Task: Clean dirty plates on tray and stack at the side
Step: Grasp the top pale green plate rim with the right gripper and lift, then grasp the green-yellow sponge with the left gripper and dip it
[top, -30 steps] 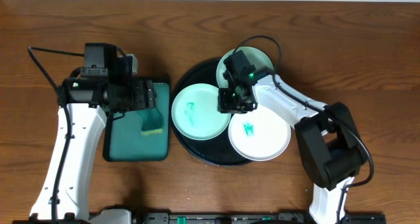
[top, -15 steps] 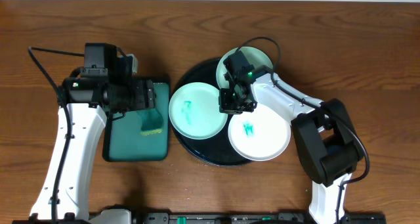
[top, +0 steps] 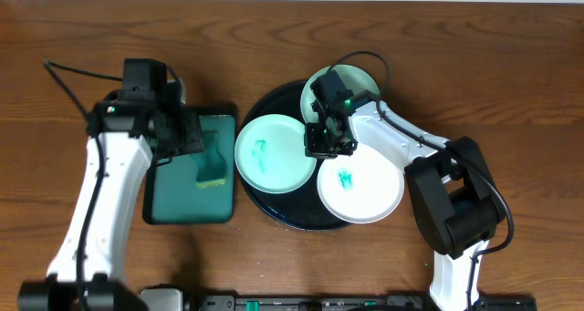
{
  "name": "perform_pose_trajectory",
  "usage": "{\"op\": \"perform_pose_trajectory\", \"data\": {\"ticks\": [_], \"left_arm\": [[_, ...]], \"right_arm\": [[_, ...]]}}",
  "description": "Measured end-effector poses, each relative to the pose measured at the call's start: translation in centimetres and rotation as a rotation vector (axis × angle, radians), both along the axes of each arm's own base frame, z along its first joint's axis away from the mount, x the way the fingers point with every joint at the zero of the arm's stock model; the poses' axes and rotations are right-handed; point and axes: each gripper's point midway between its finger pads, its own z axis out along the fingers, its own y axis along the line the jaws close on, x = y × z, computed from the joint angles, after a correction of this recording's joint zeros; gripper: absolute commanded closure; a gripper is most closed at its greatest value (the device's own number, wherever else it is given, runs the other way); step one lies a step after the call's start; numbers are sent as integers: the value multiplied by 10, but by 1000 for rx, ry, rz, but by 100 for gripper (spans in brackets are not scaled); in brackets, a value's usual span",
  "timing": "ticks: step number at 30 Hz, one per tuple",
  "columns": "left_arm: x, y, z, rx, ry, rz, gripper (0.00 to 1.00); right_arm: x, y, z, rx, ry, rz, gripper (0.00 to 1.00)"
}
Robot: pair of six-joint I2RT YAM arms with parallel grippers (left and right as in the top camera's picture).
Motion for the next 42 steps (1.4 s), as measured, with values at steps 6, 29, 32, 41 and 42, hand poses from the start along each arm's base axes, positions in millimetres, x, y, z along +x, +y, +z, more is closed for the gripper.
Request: {"op": "perform_pose_trajectory", "data": {"ticks": [6,29,32,41,42], "left_arm": [[5,2,-47,12,141,7,59],[16,-13,-127,-72,297,1,33],[15,-18,-126,-98,300,-5,42],[14,-13,-127,-85,307,9,93],[14,-13,-127,-85,307,9,93]], "right_arm": [[-1,0,0,-2,3,3,99],[-8,-2,0,-4,38,6,99],[-9,-2,0,-4,41,6,99],[-11,-2,0,-3,53,7,99],[-11,-2,0,-3,54,7,99]]}}
